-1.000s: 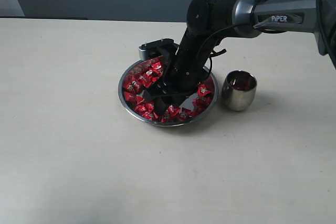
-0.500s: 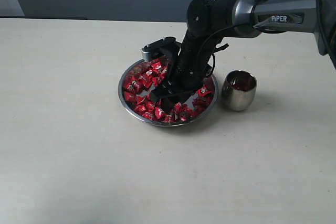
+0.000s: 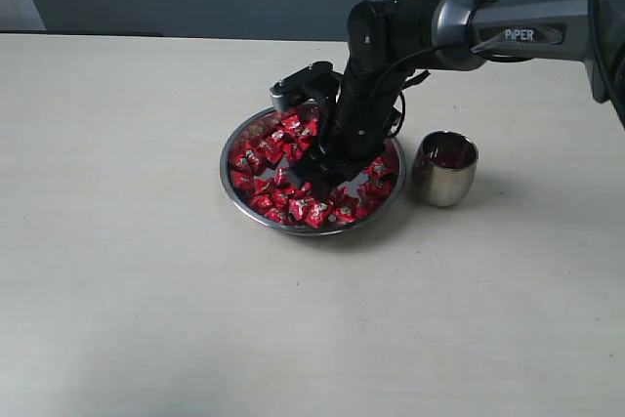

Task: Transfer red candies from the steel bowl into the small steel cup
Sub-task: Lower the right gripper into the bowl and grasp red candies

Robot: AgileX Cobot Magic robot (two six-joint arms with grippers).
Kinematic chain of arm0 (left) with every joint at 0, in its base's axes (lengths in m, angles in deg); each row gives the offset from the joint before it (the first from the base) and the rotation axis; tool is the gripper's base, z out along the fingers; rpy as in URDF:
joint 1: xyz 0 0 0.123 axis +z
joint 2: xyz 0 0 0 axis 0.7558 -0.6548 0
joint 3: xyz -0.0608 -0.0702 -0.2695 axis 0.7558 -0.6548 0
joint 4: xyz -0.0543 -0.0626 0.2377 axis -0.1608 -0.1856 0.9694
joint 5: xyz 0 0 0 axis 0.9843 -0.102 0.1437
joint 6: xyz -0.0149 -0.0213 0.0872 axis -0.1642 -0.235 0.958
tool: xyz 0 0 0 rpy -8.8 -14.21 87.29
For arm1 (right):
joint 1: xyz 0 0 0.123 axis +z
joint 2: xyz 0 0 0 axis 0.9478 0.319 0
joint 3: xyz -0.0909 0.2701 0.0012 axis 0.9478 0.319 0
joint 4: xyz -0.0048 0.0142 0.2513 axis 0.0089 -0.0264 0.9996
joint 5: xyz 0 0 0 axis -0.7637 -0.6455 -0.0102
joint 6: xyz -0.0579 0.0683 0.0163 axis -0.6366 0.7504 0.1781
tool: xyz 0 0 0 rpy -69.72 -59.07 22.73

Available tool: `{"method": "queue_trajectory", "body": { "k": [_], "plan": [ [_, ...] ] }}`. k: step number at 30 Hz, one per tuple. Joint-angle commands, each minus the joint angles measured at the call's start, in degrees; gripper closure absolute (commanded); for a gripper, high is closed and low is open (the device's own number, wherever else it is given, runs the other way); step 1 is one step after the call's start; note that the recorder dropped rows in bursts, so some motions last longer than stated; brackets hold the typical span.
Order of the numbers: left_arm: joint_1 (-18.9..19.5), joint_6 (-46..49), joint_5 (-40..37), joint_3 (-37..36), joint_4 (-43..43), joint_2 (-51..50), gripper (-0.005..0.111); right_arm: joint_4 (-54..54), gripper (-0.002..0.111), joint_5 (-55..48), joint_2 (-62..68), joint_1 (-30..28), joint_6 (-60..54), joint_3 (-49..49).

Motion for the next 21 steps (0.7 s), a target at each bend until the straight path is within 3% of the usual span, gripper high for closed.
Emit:
{"method": "queue_trajectory", "body": {
  "k": [1, 12, 21],
  "plan": [
    [-0.37, -0.21, 0.33, -0.14, -0.23, 0.3, 0.106, -1.21, 0.057, 0.57, -0.05, -0.01, 0.15, -0.13],
    [-0.37, -0.21, 0.33, -0.14, -0.23, 0.3, 0.106, -0.23, 0.058, 0.46, 0.16, -0.01, 0.15, -0.13],
    [-0.37, -0.21, 0.33, -0.14, -0.23, 0.3, 0.106, 1.09, 0.082, -0.22, 2.64, -0.01, 0.15, -0.13]
  ]
}}
